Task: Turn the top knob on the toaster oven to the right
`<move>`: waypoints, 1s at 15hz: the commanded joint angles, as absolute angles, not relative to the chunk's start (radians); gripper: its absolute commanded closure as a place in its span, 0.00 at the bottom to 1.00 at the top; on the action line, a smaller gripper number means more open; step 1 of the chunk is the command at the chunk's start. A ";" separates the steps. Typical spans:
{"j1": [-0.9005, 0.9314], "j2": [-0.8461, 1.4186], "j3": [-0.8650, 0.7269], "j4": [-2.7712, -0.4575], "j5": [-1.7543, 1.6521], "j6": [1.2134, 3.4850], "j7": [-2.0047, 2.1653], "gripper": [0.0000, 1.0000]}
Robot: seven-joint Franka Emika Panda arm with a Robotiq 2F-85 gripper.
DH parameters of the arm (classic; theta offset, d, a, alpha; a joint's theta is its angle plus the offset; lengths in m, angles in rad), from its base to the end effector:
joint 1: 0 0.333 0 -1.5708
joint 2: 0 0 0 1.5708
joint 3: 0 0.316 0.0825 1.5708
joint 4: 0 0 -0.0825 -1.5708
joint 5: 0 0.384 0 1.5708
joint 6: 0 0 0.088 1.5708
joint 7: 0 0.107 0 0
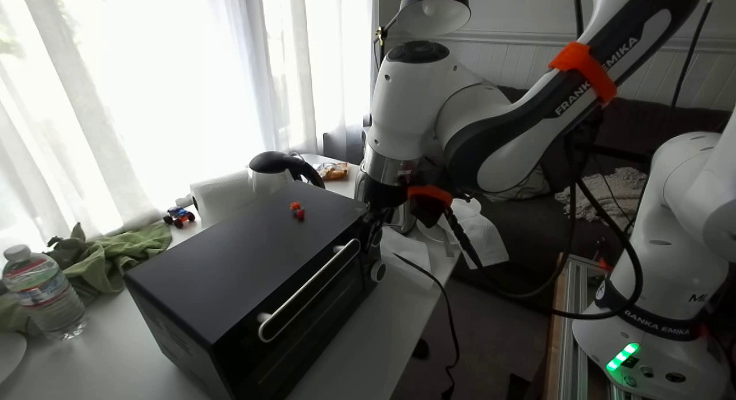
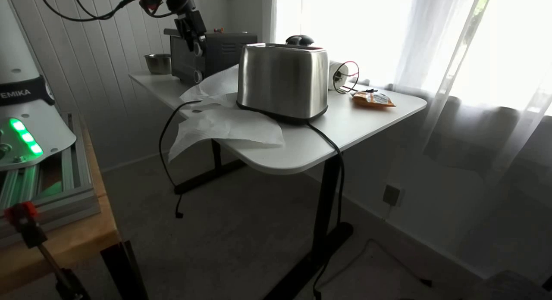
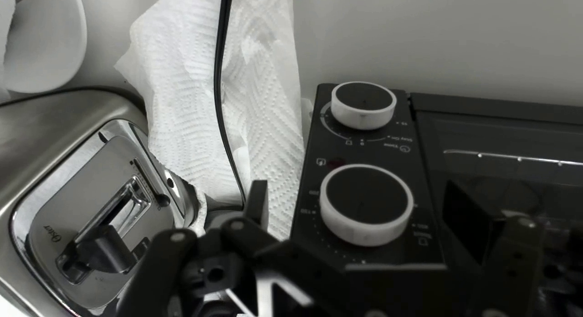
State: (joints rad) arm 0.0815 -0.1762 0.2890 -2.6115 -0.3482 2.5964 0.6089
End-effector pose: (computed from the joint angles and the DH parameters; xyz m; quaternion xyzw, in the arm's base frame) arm 0.4094 0.1638 0.3242 0.9892 0.0231 0.1225 0.0770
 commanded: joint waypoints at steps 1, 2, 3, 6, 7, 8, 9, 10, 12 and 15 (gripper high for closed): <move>0.096 -0.139 0.284 -2.553 -0.330 2.531 0.574 0.08; 0.099 -0.136 0.283 -2.545 -0.328 2.521 0.575 0.12; 0.102 -0.136 0.282 -2.537 -0.319 2.507 0.578 0.10; 0.112 -0.132 0.281 -2.515 -0.304 2.464 0.583 0.09; 0.116 -0.130 0.280 -2.509 -0.298 2.449 0.579 0.08; 0.118 -0.128 0.278 -2.504 -0.290 2.435 0.577 0.06; 0.119 -0.126 0.277 -2.500 -0.283 2.423 0.575 0.06; 0.120 -0.124 0.276 -2.496 -0.277 2.410 0.574 0.05; 0.123 -0.116 0.274 -2.489 -0.257 2.389 0.570 0.07; 0.125 -0.107 0.269 -2.484 -0.242 2.387 0.568 0.26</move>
